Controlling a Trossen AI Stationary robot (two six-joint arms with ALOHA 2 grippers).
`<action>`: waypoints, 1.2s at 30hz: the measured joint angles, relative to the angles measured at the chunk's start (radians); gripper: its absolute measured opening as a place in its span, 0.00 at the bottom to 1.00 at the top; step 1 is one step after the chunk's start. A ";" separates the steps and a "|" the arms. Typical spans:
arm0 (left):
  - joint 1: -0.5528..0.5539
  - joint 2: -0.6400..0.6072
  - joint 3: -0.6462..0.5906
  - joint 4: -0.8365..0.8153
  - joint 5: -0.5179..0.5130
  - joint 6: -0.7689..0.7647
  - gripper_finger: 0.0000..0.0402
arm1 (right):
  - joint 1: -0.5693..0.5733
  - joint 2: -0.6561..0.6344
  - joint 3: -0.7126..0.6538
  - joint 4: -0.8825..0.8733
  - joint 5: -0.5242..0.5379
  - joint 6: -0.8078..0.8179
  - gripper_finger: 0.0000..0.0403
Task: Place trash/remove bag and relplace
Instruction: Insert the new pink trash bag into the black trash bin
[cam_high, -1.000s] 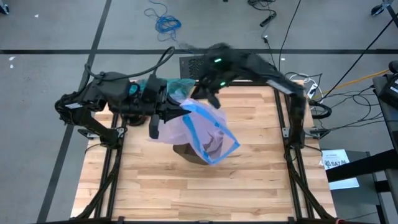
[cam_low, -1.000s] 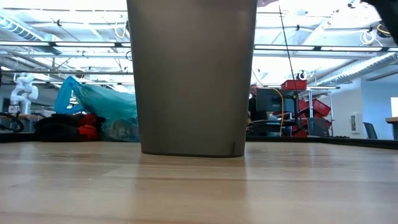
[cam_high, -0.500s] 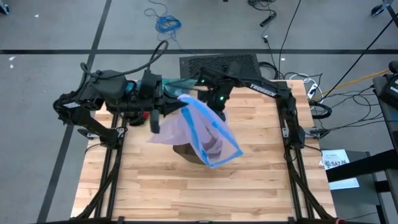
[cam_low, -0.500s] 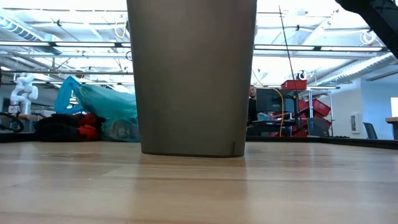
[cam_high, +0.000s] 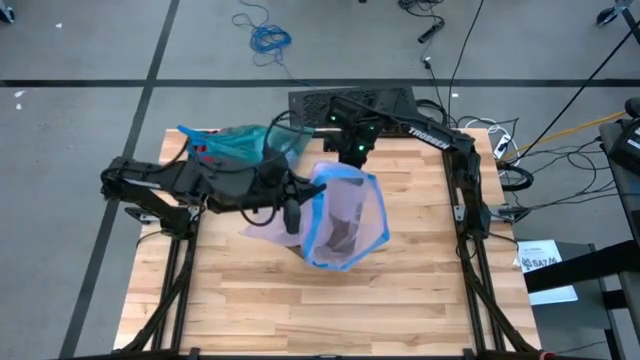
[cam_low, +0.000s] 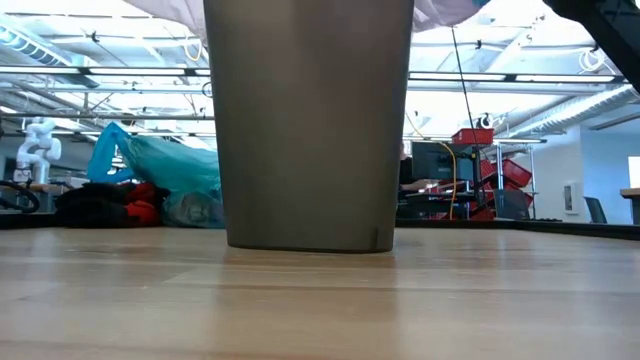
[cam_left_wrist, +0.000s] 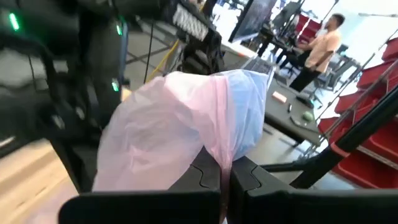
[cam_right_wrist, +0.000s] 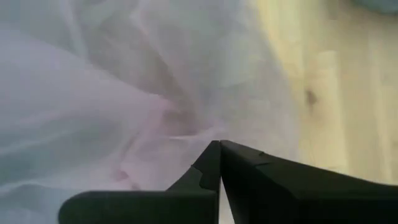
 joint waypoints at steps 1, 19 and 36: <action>-0.006 0.000 -0.006 -0.003 -0.004 -0.006 0.00 | -0.004 -0.002 0.000 0.000 0.016 0.000 0.00; -0.058 -0.093 -0.016 -0.113 -0.017 0.012 0.00 | -0.043 -0.066 0.001 0.195 -0.133 -0.046 0.00; -0.076 -0.100 -0.015 -0.116 -0.023 0.012 0.00 | 0.110 0.132 -0.001 0.095 -0.140 -0.108 0.00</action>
